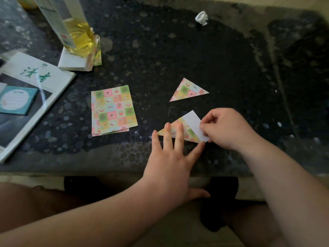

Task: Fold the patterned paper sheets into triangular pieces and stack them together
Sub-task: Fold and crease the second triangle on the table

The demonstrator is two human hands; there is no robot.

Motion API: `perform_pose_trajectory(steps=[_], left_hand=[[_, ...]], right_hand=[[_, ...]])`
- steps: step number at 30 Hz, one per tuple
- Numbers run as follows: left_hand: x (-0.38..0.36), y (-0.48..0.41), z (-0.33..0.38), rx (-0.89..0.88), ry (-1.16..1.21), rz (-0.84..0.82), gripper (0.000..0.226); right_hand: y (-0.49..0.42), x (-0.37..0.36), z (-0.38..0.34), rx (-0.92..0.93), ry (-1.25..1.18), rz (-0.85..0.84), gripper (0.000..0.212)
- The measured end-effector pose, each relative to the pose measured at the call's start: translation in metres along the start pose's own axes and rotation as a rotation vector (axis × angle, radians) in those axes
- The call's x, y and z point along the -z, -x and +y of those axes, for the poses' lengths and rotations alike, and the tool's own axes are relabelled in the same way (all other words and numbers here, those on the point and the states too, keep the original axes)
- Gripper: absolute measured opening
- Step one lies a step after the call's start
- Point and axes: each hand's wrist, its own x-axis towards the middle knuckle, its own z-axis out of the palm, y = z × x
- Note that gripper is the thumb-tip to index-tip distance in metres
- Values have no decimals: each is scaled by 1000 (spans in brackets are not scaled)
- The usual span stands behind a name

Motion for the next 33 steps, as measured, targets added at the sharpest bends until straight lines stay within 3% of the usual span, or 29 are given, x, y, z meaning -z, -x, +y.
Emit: perform_pose_trajectory(steps=[7,12,18,33], left_hand=[[4,9,-24,61,141,24,109],[-1,17,-27,57,94,51,100],[-1,24,-16,14,93,74,103],[0,21,-14,92,149,122,103]], right_hand=[[0,4,4,29,22,-63,16],[5,5,-1,47,60,-82,11],[12,1,-7,68,146,-95,32],[19,0,-17,27,245,-64,32]])
